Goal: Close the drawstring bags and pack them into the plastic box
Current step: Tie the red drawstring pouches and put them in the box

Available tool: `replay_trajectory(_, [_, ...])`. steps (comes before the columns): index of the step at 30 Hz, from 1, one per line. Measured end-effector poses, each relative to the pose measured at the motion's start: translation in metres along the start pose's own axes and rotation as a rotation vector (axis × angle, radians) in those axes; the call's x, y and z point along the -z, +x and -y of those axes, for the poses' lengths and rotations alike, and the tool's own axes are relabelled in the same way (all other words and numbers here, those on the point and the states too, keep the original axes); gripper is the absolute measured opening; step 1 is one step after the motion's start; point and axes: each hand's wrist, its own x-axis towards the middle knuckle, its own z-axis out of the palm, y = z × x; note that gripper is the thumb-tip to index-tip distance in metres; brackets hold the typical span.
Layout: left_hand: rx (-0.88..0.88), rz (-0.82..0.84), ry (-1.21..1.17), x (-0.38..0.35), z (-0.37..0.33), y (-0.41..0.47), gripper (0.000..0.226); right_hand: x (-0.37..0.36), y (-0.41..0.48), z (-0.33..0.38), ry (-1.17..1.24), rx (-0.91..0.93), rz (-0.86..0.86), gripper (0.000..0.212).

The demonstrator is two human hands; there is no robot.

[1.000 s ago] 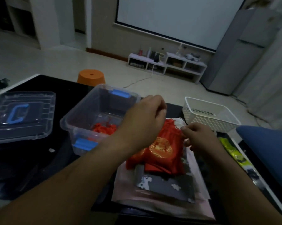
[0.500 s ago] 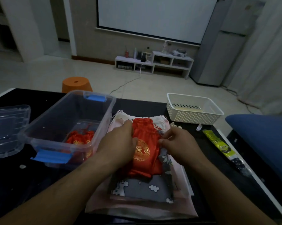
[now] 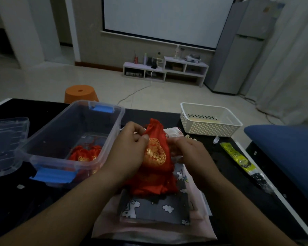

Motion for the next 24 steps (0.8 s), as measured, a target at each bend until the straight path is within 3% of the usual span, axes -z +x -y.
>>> replay_trajectory(6, [0.315,0.103,-0.422,-0.008,0.000,0.000,0.018,-0.010,0.003,0.000,0.404,-0.204,0.055,0.024])
replay_trajectory(9, [0.428,0.104,-0.540,-0.014,0.003,-0.001,0.027,-0.015,0.002,0.000,0.379,-0.180,0.022,0.019])
replay_trajectory(12, [0.439,0.055,-0.546,-0.018,0.008,0.002,0.029,-0.020,-0.002,-0.001,0.368,-0.164,0.032,0.021])
replay_trajectory(17, [0.413,0.016,-0.564,-0.028,0.009,0.006,0.019,-0.025,0.001,0.001,0.610,-0.246,-0.015,0.031])
replay_trajectory(24, [0.556,-0.047,-0.775,-0.029,0.004,0.008,0.022,-0.023,0.000,0.010,0.794,-0.356,-0.009,0.019])
